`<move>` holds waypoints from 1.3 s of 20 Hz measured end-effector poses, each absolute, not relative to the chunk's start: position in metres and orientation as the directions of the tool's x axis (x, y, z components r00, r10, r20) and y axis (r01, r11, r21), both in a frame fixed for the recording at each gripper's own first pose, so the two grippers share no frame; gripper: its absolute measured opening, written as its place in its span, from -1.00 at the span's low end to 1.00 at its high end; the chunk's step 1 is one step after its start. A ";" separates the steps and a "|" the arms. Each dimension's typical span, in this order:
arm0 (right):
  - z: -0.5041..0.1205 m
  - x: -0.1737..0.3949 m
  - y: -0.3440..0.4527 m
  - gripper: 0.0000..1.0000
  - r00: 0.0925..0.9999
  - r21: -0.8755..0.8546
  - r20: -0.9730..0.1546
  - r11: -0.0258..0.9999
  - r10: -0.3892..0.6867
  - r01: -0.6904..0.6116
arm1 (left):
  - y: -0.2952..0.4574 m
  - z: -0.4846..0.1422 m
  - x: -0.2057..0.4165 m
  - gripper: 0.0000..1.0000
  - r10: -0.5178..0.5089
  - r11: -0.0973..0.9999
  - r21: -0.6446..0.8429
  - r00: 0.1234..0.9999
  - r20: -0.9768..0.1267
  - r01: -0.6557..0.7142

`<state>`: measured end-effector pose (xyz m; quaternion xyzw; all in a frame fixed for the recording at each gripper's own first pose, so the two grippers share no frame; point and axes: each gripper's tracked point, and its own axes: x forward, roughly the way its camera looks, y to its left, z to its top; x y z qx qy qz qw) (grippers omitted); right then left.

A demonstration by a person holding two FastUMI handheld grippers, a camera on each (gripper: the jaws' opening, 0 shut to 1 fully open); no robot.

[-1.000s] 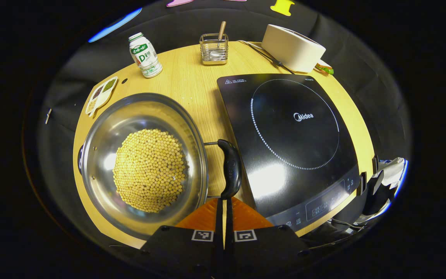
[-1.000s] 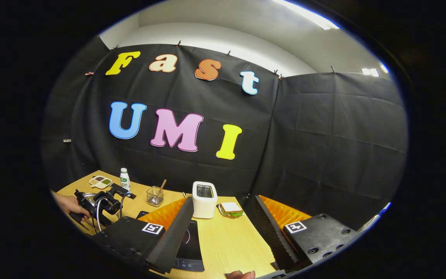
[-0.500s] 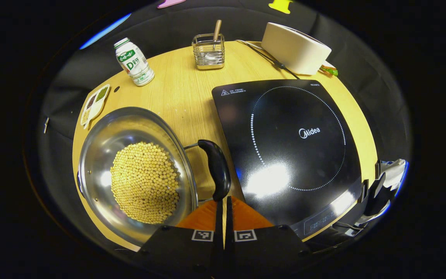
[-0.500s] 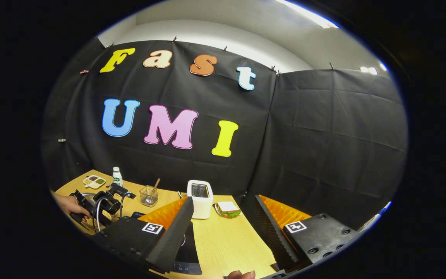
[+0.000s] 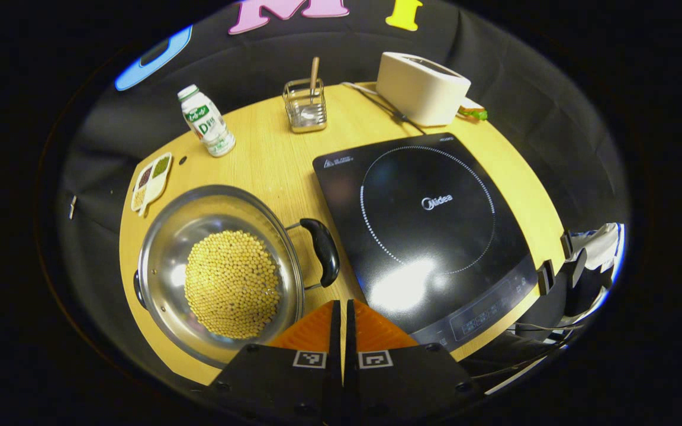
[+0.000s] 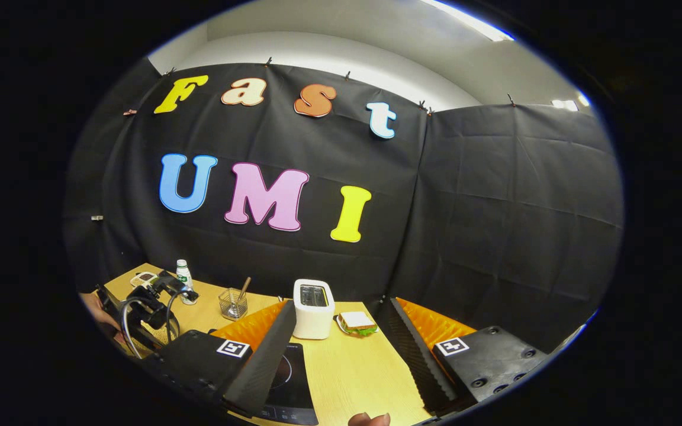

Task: First push the handle of the pot to place it horizontally, then grasp the pot with both hands and set it on the induction cooktop.

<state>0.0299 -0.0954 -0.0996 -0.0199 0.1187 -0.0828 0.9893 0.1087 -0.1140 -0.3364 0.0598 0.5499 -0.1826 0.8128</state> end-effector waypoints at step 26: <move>-0.214 0.064 0.133 0.96 0.841 0.218 -0.480 0.963 0.249 -0.160 | 0.141 -0.294 0.085 0.94 -0.095 0.995 -0.064 0.711 -0.696 0.070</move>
